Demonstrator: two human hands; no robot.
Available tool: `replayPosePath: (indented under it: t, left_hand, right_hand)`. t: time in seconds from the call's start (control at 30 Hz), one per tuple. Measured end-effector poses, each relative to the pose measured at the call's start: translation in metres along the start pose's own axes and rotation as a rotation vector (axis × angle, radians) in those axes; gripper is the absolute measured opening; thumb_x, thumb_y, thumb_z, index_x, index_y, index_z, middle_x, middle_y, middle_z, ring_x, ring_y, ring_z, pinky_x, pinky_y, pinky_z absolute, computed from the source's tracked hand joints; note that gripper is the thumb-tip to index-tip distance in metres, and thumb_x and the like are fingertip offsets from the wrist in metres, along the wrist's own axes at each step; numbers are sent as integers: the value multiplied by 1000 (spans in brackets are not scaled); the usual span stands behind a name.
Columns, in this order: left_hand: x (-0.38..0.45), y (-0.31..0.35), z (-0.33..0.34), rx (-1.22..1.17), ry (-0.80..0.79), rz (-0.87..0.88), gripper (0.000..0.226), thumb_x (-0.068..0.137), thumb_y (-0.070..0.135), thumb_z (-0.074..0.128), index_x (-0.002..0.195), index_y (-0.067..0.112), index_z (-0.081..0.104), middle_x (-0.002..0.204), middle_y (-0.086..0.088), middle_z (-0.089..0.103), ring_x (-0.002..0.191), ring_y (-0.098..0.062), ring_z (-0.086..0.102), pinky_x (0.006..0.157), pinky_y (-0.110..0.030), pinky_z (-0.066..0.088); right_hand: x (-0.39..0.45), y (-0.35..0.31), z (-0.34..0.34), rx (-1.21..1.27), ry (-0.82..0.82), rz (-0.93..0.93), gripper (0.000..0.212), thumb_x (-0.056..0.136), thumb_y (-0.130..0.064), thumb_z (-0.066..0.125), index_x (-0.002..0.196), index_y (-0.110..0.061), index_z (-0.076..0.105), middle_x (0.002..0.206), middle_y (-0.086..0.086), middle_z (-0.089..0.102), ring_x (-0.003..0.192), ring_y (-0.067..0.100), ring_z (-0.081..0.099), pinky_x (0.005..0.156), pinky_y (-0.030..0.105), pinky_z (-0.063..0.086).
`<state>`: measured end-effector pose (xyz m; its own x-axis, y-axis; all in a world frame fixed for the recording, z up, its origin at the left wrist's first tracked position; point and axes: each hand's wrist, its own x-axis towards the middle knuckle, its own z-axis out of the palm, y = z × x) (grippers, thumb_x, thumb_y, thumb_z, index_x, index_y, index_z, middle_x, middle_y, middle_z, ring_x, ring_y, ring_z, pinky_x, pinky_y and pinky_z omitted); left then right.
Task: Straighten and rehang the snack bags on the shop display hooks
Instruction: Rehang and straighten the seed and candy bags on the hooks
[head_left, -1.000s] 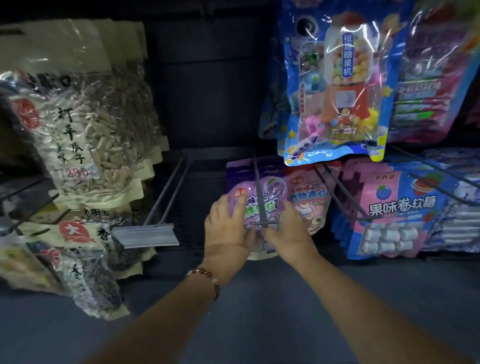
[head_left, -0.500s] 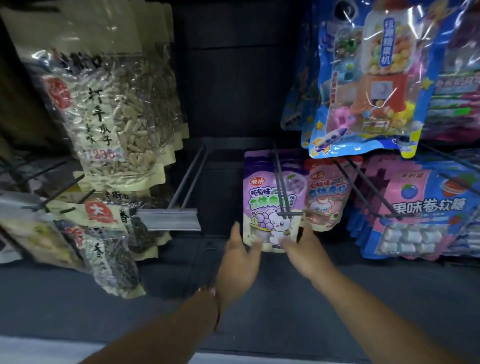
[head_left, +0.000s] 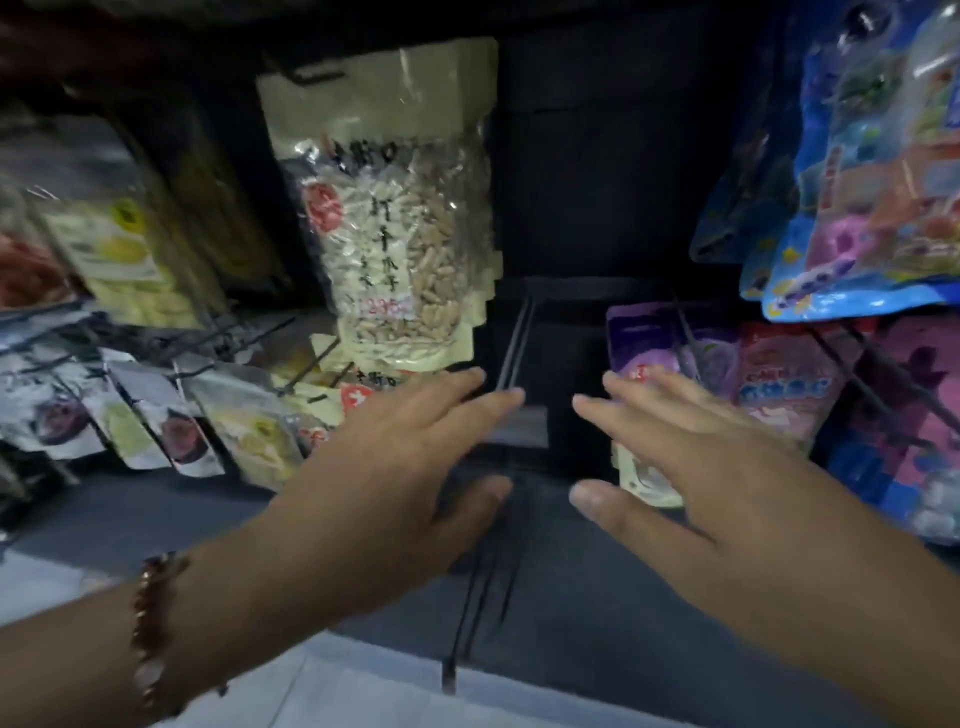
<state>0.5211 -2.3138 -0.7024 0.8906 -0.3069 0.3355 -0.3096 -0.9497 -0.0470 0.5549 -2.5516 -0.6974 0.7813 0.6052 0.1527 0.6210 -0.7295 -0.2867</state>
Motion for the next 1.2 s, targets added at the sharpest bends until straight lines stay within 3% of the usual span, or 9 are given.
replayPosePath:
  t: [0.17, 0.4, 0.6, 0.67, 0.83, 0.93, 1.0, 1.03, 1.2]
  left_hand:
    - [13, -58, -14, 82, -7, -242, 74, 93, 68, 32, 151, 45, -8, 164, 7, -11, 151, -19, -1, 120, -38, 11]
    - [28, -140, -6, 18, 193, -307, 75, 92, 67, 30, 153, 44, -7, 163, 1, -18, 152, -25, -2, 121, -45, 17]
    - [57, -170, 16, 56, 267, -201, 73, 92, 67, 29, 154, 44, -2, 164, -10, -12, 150, -37, 10, 115, -55, 28]
    - [71, -175, 22, 16, 279, -196, 76, 91, 69, 33, 153, 46, -4, 164, -12, -11, 148, -36, 17, 113, -53, 33]
    - [84, -173, 27, -138, 327, -170, 79, 88, 67, 48, 153, 47, 8, 164, 0, -14, 136, -27, 40, 95, -40, 52]
    - [77, -170, 29, -479, 339, -250, 96, 86, 50, 67, 151, 50, -4, 160, 17, -21, 129, -1, 46, 101, -32, 49]
    - [76, -172, 28, -739, 337, -343, 112, 83, 41, 75, 148, 53, -14, 162, 17, -15, 122, 18, 42, 96, -20, 46]
    - [78, -177, 26, -862, 323, -381, 116, 80, 40, 78, 147, 53, -16, 163, 15, -5, 131, 12, 37, 101, -23, 44]
    - [91, -192, 5, -1133, 26, -528, 99, 77, 45, 79, 151, 47, 13, 141, 10, 52, 125, -9, 54, 106, -44, 46]
  right_hand:
    - [53, -54, -25, 33, 52, 4, 79, 73, -79, 14, 146, -56, -5, 154, -33, -14, 142, -4, -21, 115, 24, -4]
    - [122, -90, -22, 29, 149, 47, 69, 90, -65, 38, 147, -56, 1, 159, -24, -10, 148, 3, -6, 121, 32, 10]
    - [175, -95, 26, -356, 366, -86, 66, 92, -59, 38, 151, -35, 19, 163, -2, 9, 150, 25, 8, 119, 47, 13]
    - [193, -82, 27, -306, 336, -37, 66, 94, -55, 44, 151, -36, 18, 163, -6, 1, 150, 24, 3, 120, 45, 11]
    - [215, -61, 17, 23, 614, -46, 32, 86, -32, 68, 115, -24, 58, 131, -4, 42, 118, 15, 46, 97, 23, 41]
    - [222, -60, 13, 393, 705, 229, 52, 82, -36, 74, 122, -18, 48, 123, 1, 40, 103, 12, 49, 78, 14, 37]
    - [228, -60, 12, 557, 567, 349, 76, 81, -43, 74, 139, -14, 36, 136, 4, 42, 112, 12, 48, 87, 21, 38]
    - [230, -61, 13, 647, 476, 377, 77, 81, -45, 72, 142, -16, 35, 138, 2, 46, 116, 13, 51, 89, 24, 40]
    - [229, -69, 12, 1028, 288, 522, 41, 87, -44, 65, 123, -26, 54, 115, -7, 67, 98, 8, 66, 84, 28, 53]
